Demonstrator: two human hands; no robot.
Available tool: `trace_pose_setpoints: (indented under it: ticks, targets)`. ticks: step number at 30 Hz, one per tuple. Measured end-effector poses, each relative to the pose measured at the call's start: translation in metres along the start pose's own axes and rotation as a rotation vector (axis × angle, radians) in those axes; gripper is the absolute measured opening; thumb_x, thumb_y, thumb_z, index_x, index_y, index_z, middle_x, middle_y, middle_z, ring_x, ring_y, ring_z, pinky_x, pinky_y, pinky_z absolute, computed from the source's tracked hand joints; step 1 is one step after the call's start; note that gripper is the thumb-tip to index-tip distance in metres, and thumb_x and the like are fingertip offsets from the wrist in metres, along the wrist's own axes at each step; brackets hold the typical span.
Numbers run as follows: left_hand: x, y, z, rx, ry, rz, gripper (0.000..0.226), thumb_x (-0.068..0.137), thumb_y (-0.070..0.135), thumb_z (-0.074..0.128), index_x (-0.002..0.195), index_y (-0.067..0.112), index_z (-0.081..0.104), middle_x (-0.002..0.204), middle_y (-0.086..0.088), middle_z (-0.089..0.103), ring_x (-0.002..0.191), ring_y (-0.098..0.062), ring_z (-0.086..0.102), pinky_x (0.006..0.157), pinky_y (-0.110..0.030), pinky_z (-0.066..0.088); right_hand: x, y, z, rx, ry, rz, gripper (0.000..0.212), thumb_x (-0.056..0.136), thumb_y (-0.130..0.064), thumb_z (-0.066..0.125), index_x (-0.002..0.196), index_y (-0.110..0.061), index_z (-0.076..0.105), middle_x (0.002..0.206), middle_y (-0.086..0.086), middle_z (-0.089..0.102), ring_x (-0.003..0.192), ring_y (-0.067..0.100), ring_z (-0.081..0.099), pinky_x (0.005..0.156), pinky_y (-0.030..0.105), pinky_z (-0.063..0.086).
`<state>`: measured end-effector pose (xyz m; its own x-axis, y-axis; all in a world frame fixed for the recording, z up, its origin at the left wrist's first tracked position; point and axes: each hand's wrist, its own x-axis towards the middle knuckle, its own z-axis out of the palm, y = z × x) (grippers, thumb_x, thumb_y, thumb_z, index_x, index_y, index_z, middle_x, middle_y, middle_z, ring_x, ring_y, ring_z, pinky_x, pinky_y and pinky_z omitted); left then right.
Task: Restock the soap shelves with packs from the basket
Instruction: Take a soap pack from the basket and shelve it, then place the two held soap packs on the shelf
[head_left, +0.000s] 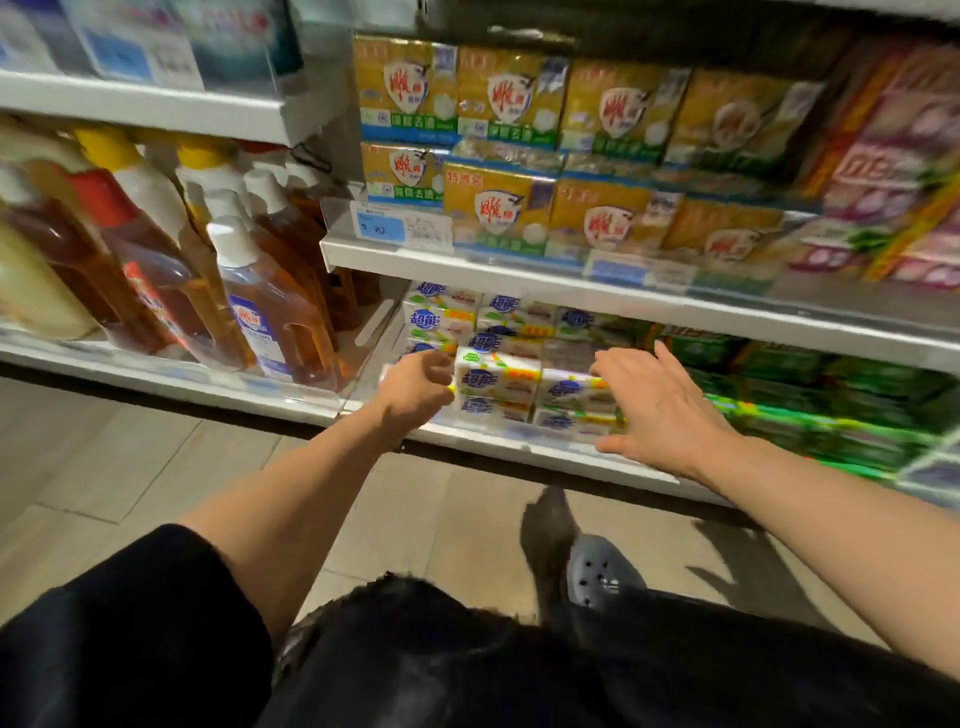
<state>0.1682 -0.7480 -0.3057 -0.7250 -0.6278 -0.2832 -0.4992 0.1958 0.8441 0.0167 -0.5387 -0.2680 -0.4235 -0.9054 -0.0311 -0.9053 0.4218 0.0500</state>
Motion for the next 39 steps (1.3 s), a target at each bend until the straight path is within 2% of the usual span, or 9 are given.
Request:
trace_pose_setpoints:
  ticks: [5, 8, 11, 16, 19, 22, 27, 36, 39]
  targets:
    - [-0.078, 0.109, 0.05, 0.094, -0.21, 0.27, 0.038, 0.089, 0.002, 0.064, 0.126, 0.002, 0.058, 0.116, -0.013, 0.066, 0.102, -0.023, 0.063, 0.088, -0.033, 0.051, -0.111, 0.046, -0.082, 0.027, 0.027, 0.179, 0.068, 0.077, -0.048, 0.074, 0.131, -0.019, 0.045, 0.13, 0.001, 0.052, 0.125, 0.022, 0.044, 0.114, 0.043, 0.021]
    - [-0.127, 0.184, 0.098, 0.132, -0.311, 0.434, 0.032, 0.089, 0.004, 0.065, 0.12, 0.005, 0.062, 0.107, -0.011, 0.067, 0.098, -0.021, 0.063, 0.082, -0.028, 0.051, -0.203, 0.083, -0.126, 0.018, 0.145, 0.332, 0.063, 0.077, -0.048, 0.074, 0.126, -0.015, 0.051, 0.12, 0.004, 0.058, 0.114, 0.025, 0.052, 0.097, 0.039, 0.04]
    - [-0.176, 0.251, 0.162, 0.199, -0.414, 0.618, 0.03, 0.089, 0.005, 0.066, 0.119, 0.002, 0.062, 0.105, -0.015, 0.069, 0.089, -0.017, 0.061, 0.069, -0.023, 0.049, -0.306, 0.118, -0.157, -0.029, 0.237, 0.485, 0.051, 0.078, -0.045, 0.073, 0.114, -0.014, 0.055, 0.113, 0.007, 0.059, 0.108, 0.028, 0.054, 0.09, 0.039, 0.039]
    - [-0.27, 0.322, 0.291, 0.216, -0.667, 0.834, 0.023, 0.085, 0.003, 0.07, 0.106, 0.009, 0.063, 0.093, -0.01, 0.067, 0.089, -0.024, 0.063, 0.084, -0.04, 0.052, -0.469, 0.153, -0.165, -0.006, 0.398, 0.747, 0.047, 0.077, -0.036, 0.074, 0.113, -0.009, 0.059, 0.111, 0.013, 0.062, 0.107, 0.033, 0.056, 0.092, 0.04, 0.042]
    - [-0.329, 0.337, 0.369, 0.195, -0.822, 0.919, 0.032, 0.085, -0.005, 0.067, 0.115, 0.002, 0.059, 0.094, -0.009, 0.06, 0.082, -0.01, 0.06, 0.075, -0.023, 0.049, -0.552, 0.162, -0.149, -0.04, 0.39, 0.934, 0.039, 0.077, -0.033, 0.074, 0.104, -0.009, 0.06, 0.104, 0.014, 0.061, 0.102, 0.034, 0.054, 0.086, 0.04, 0.041]
    - [-0.377, 0.336, 0.436, 0.245, -0.959, 0.988, 0.042, 0.086, -0.01, 0.062, 0.127, -0.005, 0.052, 0.111, -0.009, 0.054, 0.099, -0.019, 0.053, 0.07, -0.008, 0.045, -0.626, 0.163, -0.13, -0.01, 0.402, 1.1, 0.036, 0.077, -0.029, 0.074, 0.104, -0.009, 0.06, 0.104, 0.016, 0.062, 0.101, 0.035, 0.056, 0.084, 0.041, 0.043]
    - [-0.42, 0.34, 0.514, 0.306, -0.897, 1.192, 0.047, 0.086, 0.009, 0.07, 0.13, 0.002, 0.056, 0.131, -0.013, 0.057, 0.125, -0.025, 0.051, 0.099, -0.019, 0.033, -0.718, 0.165, -0.106, 0.023, 0.39, 1.339, 0.034, 0.079, -0.027, 0.073, 0.103, -0.006, 0.062, 0.103, 0.015, 0.063, 0.1, 0.035, 0.056, 0.083, 0.039, 0.04]
    - [-0.433, 0.387, 0.623, 0.314, -0.764, 1.305, 0.049, 0.085, 0.011, 0.07, 0.13, 0.003, 0.054, 0.129, -0.017, 0.057, 0.122, -0.03, 0.05, 0.088, -0.019, 0.03, -0.78, 0.246, -0.081, 0.134, 0.297, 1.639, 0.056, 0.076, -0.037, 0.073, 0.118, -0.006, 0.052, 0.119, 0.016, 0.055, 0.11, 0.034, 0.051, 0.087, 0.038, 0.041]
    - [-0.429, 0.402, 0.662, 0.344, -0.771, 1.273, 0.058, 0.078, 0.028, 0.075, 0.129, 0.008, 0.054, 0.125, -0.014, 0.058, 0.119, -0.029, 0.051, 0.087, -0.024, 0.034, -0.788, 0.277, -0.077, 0.188, 0.298, 1.704, 0.06, 0.076, -0.036, 0.073, 0.121, -0.007, 0.046, 0.124, 0.017, 0.05, 0.114, 0.036, 0.047, 0.088, 0.038, 0.04]
